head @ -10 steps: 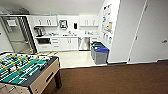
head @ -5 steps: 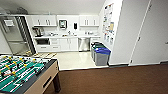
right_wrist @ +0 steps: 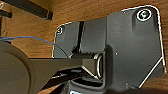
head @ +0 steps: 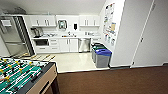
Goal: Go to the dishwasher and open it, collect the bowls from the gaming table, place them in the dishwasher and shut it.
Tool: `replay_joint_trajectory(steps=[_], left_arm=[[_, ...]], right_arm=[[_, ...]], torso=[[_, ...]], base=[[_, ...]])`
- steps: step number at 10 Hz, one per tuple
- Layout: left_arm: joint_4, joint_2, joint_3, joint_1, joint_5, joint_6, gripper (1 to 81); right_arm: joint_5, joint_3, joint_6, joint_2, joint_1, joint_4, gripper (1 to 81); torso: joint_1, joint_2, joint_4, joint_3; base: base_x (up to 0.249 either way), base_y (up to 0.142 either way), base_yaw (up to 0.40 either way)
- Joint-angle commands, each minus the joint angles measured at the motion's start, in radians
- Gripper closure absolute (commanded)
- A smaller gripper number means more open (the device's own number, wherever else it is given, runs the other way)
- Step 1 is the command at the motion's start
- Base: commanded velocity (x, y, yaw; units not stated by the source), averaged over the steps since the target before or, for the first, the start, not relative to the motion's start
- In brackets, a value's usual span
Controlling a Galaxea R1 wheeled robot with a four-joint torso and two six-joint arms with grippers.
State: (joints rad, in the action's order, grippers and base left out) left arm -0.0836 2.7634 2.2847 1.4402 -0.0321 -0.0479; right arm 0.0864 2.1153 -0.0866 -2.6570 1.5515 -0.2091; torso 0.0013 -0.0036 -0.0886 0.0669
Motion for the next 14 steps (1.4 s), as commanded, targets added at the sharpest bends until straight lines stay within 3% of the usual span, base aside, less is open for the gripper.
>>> replay_joint_trajectory(steps=[1,14], left_arm=[[-0.013,-0.013,-0.016,-0.051,0.047,0.000,1.0],[-0.011,-0.008,-0.016,-0.051,0.047,0.000,1.0]], right_arm=[[-0.040,-0.015,0.002,0.018,-0.040,0.000,1.0],[-0.042,-0.022,0.001,0.021,-0.040,0.004,1.0]], torso=[[0.000,0.000,0.000,0.000],[0.000,0.000,0.000,0.000]], base=[[0.242,0.000,0.000],[0.265,0.000,0.000]])
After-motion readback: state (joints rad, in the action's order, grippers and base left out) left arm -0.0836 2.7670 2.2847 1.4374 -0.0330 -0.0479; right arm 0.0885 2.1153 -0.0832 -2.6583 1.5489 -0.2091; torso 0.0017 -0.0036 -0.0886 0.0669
